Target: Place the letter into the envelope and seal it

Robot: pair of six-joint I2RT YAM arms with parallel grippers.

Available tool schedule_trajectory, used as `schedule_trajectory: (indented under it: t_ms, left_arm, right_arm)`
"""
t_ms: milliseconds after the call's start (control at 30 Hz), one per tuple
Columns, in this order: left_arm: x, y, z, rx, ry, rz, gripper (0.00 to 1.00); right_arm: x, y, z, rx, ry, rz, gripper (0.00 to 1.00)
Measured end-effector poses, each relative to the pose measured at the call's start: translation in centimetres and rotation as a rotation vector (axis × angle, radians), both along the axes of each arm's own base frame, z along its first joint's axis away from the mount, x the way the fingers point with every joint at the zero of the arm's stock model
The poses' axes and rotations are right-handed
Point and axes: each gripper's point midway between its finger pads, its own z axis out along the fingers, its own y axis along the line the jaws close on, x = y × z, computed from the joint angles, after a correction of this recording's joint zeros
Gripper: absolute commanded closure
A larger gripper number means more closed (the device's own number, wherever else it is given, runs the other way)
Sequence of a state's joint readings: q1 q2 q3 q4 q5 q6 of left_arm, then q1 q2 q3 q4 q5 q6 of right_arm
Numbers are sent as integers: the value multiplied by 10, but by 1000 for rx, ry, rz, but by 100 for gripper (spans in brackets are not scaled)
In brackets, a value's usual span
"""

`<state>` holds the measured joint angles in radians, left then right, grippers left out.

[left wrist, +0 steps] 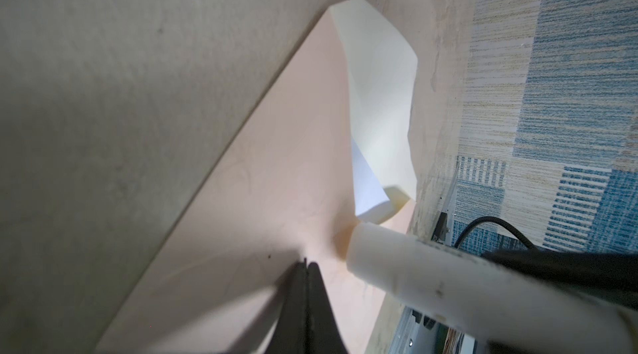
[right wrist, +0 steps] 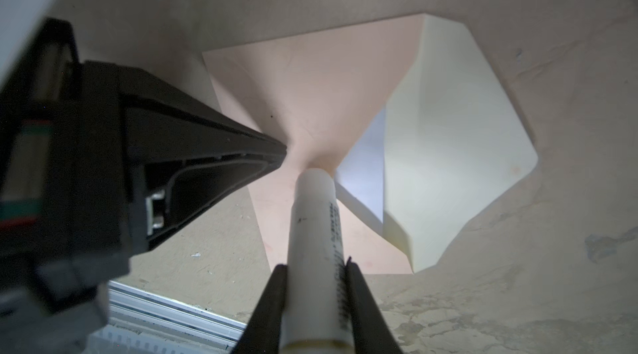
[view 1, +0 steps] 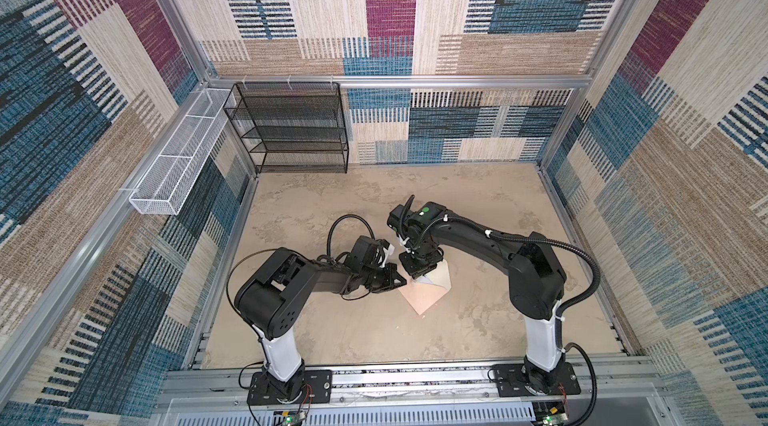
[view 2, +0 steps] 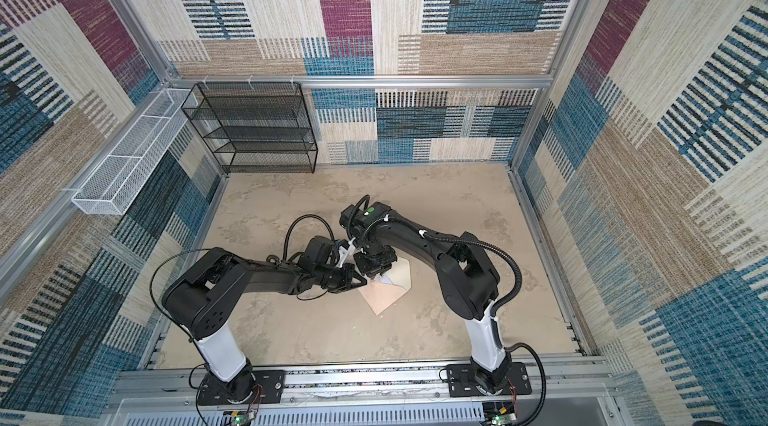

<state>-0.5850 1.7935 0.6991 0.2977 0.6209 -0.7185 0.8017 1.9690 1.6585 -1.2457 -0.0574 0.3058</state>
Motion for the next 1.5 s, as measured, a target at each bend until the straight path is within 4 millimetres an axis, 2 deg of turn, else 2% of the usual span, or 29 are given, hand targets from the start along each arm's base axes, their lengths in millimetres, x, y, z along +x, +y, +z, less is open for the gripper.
schedule_trajectory:
  t_ms: [233, 367, 567, 967, 1500]
  left_arm:
    - [0, 1, 0, 8, 6, -4, 100]
    - [1, 1, 0, 9, 5, -3, 100]
    - [1, 3, 0, 21, 2, 5, 100]
    - [0, 6, 1, 39, 6, 12, 100]
    - [-1, 5, 0, 26, 17, 2, 100]
  right_arm:
    - [-1, -3, 28, 36, -45, -1, 100]
    - [-4, -7, 36, 42, -52, -3, 100]
    - [-16, -11, 20, 30, 6, -1, 100]
    - [-17, 1, -9, 45, 59, 20, 100]
    - [-16, 3, -22, 24, 78, 37, 100]
